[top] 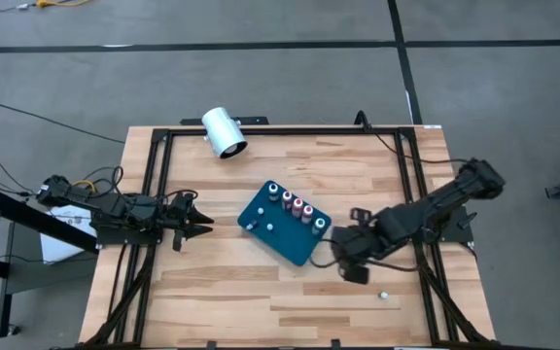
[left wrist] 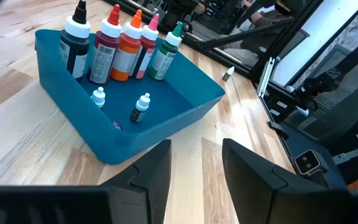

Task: Pick & Place food coloring
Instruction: Put the small green food coloring bottle into the blue bin

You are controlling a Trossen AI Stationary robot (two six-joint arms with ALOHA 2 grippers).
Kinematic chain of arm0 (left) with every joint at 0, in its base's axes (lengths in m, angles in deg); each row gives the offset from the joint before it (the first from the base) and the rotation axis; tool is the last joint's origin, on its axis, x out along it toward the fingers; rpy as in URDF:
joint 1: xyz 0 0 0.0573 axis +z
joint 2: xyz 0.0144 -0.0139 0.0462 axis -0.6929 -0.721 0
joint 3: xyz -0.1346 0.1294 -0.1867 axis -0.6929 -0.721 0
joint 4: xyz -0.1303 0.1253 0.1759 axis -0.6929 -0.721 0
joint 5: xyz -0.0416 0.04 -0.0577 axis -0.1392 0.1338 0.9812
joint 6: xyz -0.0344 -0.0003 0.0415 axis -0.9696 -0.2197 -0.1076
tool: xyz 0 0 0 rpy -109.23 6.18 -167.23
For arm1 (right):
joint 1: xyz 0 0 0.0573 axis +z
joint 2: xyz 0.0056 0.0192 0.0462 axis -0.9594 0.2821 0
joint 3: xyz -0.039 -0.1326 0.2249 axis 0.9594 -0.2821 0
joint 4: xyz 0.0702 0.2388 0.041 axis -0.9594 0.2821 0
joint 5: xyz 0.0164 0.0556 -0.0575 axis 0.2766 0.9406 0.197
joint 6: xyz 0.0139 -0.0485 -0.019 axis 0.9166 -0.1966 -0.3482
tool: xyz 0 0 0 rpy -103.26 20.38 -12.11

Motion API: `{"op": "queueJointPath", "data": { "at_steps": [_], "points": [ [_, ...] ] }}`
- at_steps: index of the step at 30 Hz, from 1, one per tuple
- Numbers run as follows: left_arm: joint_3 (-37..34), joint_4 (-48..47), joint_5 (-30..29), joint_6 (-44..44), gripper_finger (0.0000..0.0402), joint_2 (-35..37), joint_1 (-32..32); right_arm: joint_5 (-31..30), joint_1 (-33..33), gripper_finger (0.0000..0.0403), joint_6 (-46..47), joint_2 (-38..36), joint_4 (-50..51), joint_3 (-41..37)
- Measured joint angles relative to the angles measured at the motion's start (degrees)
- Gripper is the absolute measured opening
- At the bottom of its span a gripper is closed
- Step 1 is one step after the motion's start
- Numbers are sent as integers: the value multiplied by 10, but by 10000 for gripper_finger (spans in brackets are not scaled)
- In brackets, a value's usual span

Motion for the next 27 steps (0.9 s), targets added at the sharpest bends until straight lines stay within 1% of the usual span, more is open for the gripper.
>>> {"op": "queueJointPath", "data": {
  "at_steps": [4,9,13,20,27],
  "points": [
    [0,0,1,0,135,0,0,37,41,108,40,-45,-1,-61],
    [0,0,1,0,135,0,0,47,104,108,91,-77,-3,-109],
    [0,0,1,0,135,0,0,71,156,108,114,-81,-7,-128],
    [0,0,2,0,135,0,0,75,246,108,131,-80,-34,-146],
    [0,0,1,0,135,0,0,74,282,108,136,-54,-34,-146]
  ]
}}
